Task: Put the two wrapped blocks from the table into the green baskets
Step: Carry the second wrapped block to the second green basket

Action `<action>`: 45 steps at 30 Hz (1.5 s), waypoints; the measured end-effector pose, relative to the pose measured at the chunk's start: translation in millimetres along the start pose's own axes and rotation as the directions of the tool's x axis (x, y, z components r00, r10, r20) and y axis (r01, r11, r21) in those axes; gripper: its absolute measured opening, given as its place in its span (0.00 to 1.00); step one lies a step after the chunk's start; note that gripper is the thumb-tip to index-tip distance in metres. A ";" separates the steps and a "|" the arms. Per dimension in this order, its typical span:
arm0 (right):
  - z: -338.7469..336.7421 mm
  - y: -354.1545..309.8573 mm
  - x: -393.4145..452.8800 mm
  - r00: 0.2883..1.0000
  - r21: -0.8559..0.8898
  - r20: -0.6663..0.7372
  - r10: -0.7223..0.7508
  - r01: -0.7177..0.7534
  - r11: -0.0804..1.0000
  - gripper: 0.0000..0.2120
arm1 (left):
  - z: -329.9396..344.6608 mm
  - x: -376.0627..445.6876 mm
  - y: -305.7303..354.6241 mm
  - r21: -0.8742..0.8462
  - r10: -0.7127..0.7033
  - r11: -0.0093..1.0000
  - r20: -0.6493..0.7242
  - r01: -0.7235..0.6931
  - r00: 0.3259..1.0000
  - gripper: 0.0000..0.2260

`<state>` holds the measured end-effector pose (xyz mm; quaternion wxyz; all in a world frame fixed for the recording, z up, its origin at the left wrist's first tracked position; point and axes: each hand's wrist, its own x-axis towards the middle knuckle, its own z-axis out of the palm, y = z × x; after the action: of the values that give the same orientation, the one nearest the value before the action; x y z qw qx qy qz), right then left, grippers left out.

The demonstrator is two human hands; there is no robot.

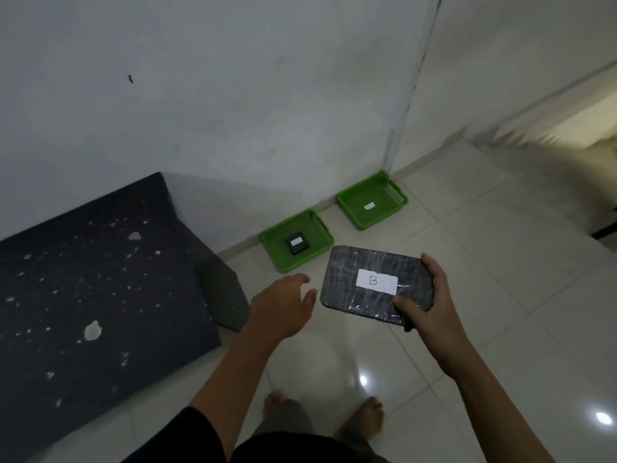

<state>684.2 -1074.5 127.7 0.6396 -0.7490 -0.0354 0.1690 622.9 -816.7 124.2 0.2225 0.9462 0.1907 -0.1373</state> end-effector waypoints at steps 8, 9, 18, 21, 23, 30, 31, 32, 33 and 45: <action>-53.1 3.9 53.5 0.999 0.005 0.017 0.030 -0.030 1.000 0.38 | 10.4 46.2 54.8 0.000 -0.047 0.999 -0.001 0.047 0.999 0.21; -59.0 3.8 62.0 0.999 -0.004 0.018 0.031 -0.031 1.000 0.38 | 11.9 55.4 59.7 -0.010 -0.054 0.998 0.007 0.054 0.999 0.21; -116.1 -6.0 173.2 0.995 -0.095 0.055 0.083 -0.077 0.993 0.38 | 27.9 172.6 108.4 -0.112 -0.128 0.985 0.024 0.130 0.991 0.21; -127.8 -14.8 217.8 0.991 -0.122 0.087 0.102 -0.091 0.988 0.38 | 25.2 215.7 127.8 -0.160 -0.119 0.980 0.019 0.121 0.993 0.21; -134.0 -20.1 247.0 0.990 -0.133 0.090 0.111 -0.098 0.986 0.38 | 21.3 241.4 139.0 -0.159 -0.105 0.981 0.026 0.107 0.994 0.21; -163.2 -27.9 329.6 0.986 -0.134 0.123 0.112 -0.095 0.986 0.38 | 9.7 301.2 176.6 -0.162 -0.140 0.977 0.012 0.140 0.990 0.22; -170.2 -27.5 342.2 0.984 -0.134 0.138 0.112 -0.093 0.987 0.38 | 10.3 307.8 183.3 -0.162 -0.152 0.975 0.006 0.151 0.988 0.22; -178.1 -27.2 355.2 0.982 -0.136 0.152 0.108 -0.088 0.987 0.39 | 11.5 314.1 190.5 -0.160 -0.167 0.973 -0.004 0.165 0.986 0.22; -186.4 -27.0 369.0 0.980 -0.138 0.168 0.103 -0.080 0.987 0.39 | 12.7 320.5 198.7 -0.161 -0.186 0.970 -0.013 0.182 0.982 0.22; -272.5 -14.2 520.5 0.826 -0.216 0.535 0.175 -0.067 0.974 0.40 | 42.3 366.6 311.1 -0.208 -0.501 0.846 0.005 0.491 0.865 0.25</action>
<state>1257.3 -1189.7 67.2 0.5168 -0.7261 -0.1859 0.4137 1072.9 -984.5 76.1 0.2696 0.8403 0.4470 -0.1465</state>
